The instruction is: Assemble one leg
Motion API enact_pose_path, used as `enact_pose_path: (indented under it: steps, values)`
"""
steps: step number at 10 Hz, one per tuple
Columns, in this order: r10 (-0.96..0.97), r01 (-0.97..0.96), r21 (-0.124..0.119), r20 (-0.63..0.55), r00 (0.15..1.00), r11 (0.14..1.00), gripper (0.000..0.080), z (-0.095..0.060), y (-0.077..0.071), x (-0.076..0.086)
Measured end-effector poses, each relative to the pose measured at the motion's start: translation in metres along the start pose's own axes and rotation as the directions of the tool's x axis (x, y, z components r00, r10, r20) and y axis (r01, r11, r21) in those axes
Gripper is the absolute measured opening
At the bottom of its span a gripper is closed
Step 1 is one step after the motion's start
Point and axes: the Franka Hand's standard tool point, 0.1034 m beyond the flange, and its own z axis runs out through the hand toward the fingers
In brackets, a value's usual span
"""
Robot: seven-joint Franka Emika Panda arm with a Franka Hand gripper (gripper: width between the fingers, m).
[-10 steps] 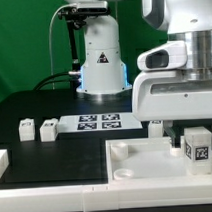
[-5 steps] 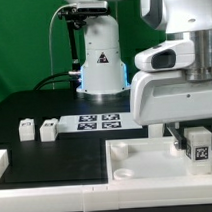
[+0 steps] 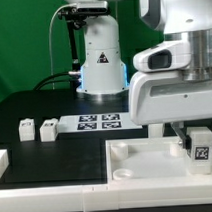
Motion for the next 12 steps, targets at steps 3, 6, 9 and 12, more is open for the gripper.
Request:
enact_pose_path:
  steps: [3, 6, 9, 12]
  values:
    - [0.416, -0.416, 0.011, -0.010, 0.909, 0.909, 0.0293, 0.0000, 0.0023, -0.0001]
    - [0.767, -0.767, 0.005, -0.006, 0.641, 0.641, 0.0293, 0.0000, 0.0042, -0.0019]
    - [0.951, -0.951, 0.000, -0.008, 0.308, 0.308, 0.0293, 0.0002, 0.0021, -0.0049]
    - [0.944, -0.944, 0.001, -0.005, 0.329, 0.329, 0.0293, 0.0005, 0.0021, -0.0052]
